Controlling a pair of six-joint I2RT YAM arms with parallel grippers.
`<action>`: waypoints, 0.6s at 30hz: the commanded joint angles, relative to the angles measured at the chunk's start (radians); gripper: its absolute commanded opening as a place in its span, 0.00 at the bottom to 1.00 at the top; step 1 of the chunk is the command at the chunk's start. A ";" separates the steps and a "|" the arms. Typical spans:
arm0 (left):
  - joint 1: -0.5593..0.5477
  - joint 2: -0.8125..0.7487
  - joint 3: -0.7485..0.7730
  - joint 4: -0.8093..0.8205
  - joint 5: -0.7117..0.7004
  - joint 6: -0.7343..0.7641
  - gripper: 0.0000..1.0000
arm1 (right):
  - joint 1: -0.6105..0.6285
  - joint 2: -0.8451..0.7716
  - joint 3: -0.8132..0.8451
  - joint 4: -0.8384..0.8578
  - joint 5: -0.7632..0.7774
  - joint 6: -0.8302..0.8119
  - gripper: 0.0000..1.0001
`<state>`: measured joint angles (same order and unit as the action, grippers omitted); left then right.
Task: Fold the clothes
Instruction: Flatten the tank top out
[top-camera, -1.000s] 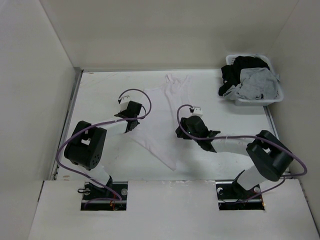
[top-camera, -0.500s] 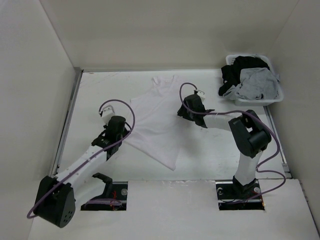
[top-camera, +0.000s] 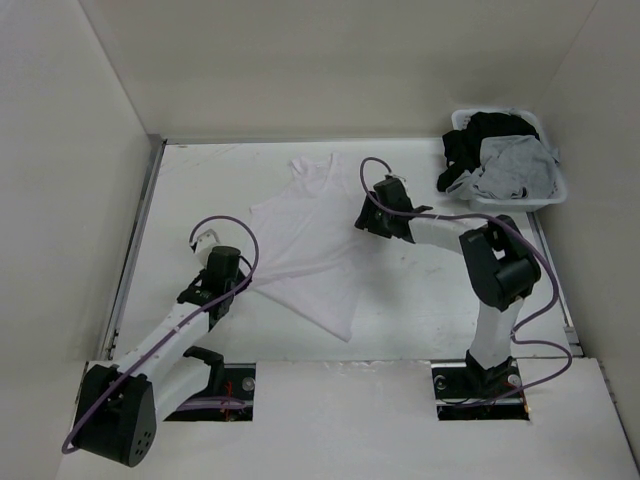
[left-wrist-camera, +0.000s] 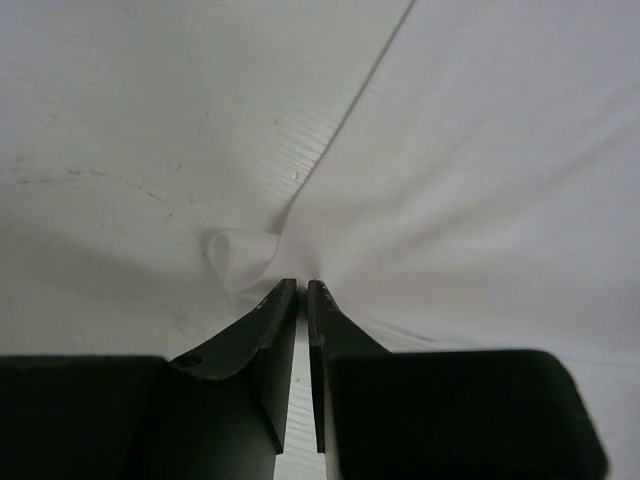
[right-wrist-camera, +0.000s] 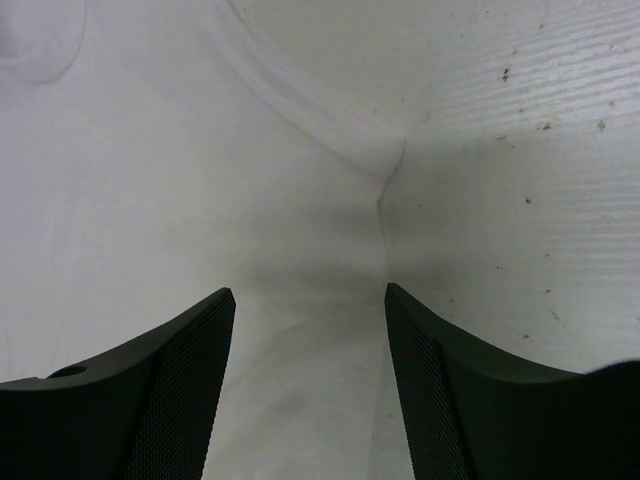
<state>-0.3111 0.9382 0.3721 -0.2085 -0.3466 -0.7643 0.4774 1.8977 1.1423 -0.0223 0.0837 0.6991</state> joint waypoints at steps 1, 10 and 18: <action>0.007 -0.007 -0.004 0.066 0.029 0.008 0.10 | 0.003 0.030 0.062 -0.085 -0.058 -0.033 0.55; -0.004 -0.064 -0.009 0.049 0.052 0.019 0.10 | -0.116 0.083 0.175 -0.051 -0.030 0.092 0.01; 0.005 -0.183 -0.001 -0.043 0.057 0.022 0.09 | -0.230 0.198 0.368 -0.056 0.005 0.112 0.00</action>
<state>-0.3080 0.8082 0.3721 -0.2245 -0.2943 -0.7498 0.2539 2.0632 1.4437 -0.0978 0.0612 0.7948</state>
